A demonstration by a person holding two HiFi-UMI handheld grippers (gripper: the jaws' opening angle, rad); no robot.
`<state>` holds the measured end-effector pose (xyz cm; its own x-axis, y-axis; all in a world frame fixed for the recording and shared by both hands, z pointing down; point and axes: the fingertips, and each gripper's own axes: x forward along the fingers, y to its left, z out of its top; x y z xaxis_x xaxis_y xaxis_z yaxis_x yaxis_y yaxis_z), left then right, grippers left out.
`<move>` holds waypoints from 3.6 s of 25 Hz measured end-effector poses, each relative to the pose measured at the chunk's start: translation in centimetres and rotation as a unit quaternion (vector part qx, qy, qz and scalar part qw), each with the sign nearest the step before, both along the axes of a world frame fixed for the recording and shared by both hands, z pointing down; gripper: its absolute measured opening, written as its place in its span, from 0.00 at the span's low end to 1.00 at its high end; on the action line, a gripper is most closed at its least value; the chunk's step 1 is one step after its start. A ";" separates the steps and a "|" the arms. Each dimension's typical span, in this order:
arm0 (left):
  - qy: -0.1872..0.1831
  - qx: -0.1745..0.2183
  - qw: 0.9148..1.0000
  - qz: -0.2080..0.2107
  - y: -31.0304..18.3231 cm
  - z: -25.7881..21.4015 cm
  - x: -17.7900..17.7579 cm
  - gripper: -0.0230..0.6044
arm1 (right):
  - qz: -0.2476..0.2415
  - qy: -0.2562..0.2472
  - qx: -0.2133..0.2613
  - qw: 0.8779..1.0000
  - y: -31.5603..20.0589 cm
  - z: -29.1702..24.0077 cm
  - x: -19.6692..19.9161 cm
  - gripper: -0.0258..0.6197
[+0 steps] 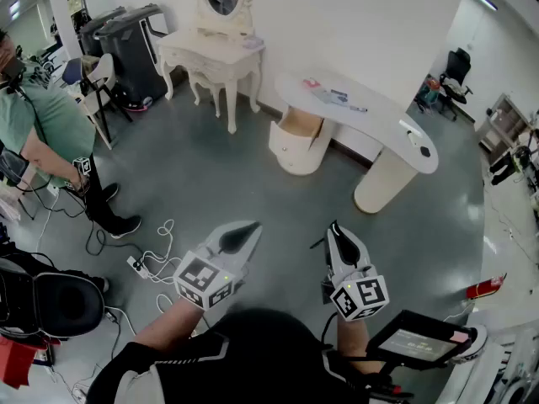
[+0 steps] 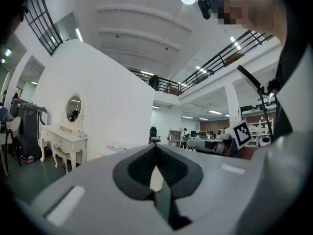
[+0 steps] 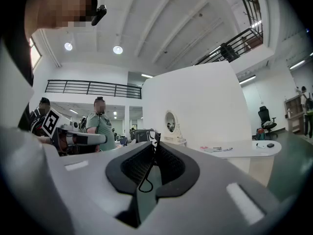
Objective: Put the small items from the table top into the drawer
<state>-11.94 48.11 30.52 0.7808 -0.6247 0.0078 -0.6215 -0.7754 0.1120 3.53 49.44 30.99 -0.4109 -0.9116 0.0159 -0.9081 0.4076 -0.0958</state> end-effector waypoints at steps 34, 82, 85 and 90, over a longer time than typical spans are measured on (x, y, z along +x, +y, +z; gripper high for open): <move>0.040 -0.008 0.998 0.045 -4.5 0.5 -6.6 0.04 | 0.038 0.007 -0.008 0.999 -4.6 -1.1 -5.8 0.09; -0.009 -0.035 0.999 -0.010 -29.4 -1.1 12.5 0.04 | -0.065 -0.052 -0.009 0.996 -31.5 -0.1 11.3 0.09; 0.001 -0.034 0.999 0.003 -31.1 -1.2 11.8 0.04 | -0.069 -0.040 -0.011 0.997 -33.6 0.0 10.1 0.09; 0.002 -0.041 0.999 0.013 -35.1 -1.2 9.7 0.04 | -0.068 -0.029 -0.014 0.997 -37.3 -0.8 7.6 0.09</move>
